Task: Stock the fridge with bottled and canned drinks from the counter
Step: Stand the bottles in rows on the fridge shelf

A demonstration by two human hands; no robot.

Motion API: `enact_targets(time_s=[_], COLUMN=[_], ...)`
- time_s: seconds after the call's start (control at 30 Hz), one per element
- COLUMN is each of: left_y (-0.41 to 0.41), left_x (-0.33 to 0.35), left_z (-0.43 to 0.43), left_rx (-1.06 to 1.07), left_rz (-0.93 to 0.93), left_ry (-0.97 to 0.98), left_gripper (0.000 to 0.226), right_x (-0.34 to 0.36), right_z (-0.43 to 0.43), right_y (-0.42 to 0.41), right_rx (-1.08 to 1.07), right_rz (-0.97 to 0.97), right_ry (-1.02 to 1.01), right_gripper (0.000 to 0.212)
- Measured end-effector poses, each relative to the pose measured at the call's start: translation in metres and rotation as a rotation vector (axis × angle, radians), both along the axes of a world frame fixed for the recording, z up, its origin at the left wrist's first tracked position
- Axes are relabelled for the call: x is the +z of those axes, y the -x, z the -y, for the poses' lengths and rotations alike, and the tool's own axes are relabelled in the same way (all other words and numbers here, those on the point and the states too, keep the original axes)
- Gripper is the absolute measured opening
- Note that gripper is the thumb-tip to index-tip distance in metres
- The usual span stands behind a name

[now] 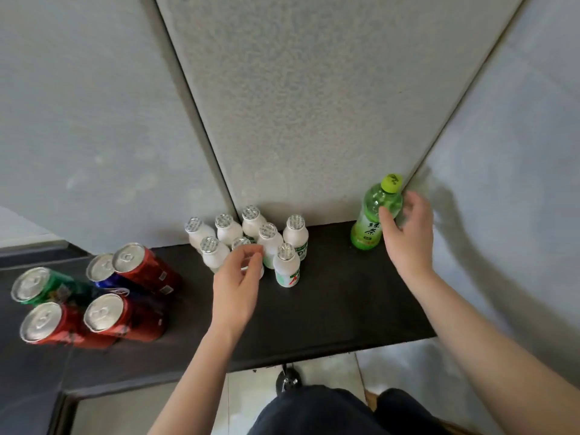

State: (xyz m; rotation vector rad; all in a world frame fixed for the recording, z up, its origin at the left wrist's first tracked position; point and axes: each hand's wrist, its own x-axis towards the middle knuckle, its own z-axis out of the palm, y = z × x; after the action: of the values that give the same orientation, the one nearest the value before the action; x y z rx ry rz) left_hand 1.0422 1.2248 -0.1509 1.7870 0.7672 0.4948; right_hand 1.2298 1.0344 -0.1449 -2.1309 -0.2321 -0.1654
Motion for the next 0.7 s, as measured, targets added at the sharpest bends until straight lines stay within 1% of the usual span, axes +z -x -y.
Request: enact_targets(time_s=[0.07, 0.1, 0.23, 0.37, 0.47, 0.57, 0.67, 0.7], left_y=[-0.004, -0.005, -0.009, -0.010, -0.013, -0.019, -0.025, -0.026], left_x=[0.003, 0.005, 0.012, 0.016, 0.019, 0.026, 0.031, 0.032], left_z=[-0.004, -0.005, -0.008, -0.009, -0.003, 0.008, 0.026, 0.033], left_rx=[-0.004, -0.003, 0.009, 0.027, 0.013, -0.057, -0.189, -0.244], left_rz=[0.009, 0.015, 0.013, 0.015, 0.023, 0.050, 0.070, 0.063], left_ry=[0.006, 0.013, 0.013, 0.005, 0.012, 0.013, 0.032, 0.041], left_gripper=[0.017, 0.019, 0.024, 0.017, 0.018, 0.021, 0.015, 0.018], right_x=[0.005, 0.006, 0.002, 0.002, 0.008, 0.024, 0.047, 0.055], right_z=[-0.009, -0.013, -0.017, -0.009, -0.002, 0.004, 0.010, 0.010], right_y=[-0.017, -0.024, -0.036, -0.036, -0.027, -0.013, 0.002, 0.007], right_rx=[0.009, 0.022, 0.078, 0.110, 0.125, 0.149, 0.209, 0.227], right_rz=[-0.026, -0.033, -0.043, -0.016, 0.007, 0.024, 0.022, 0.019], right_ry=[0.031, 0.047, 0.066, 0.091, 0.080, 0.082, 0.066, 0.058], right_gripper=[0.047, 0.046, 0.028, 0.023, 0.016, 0.016, 0.017, 0.018])
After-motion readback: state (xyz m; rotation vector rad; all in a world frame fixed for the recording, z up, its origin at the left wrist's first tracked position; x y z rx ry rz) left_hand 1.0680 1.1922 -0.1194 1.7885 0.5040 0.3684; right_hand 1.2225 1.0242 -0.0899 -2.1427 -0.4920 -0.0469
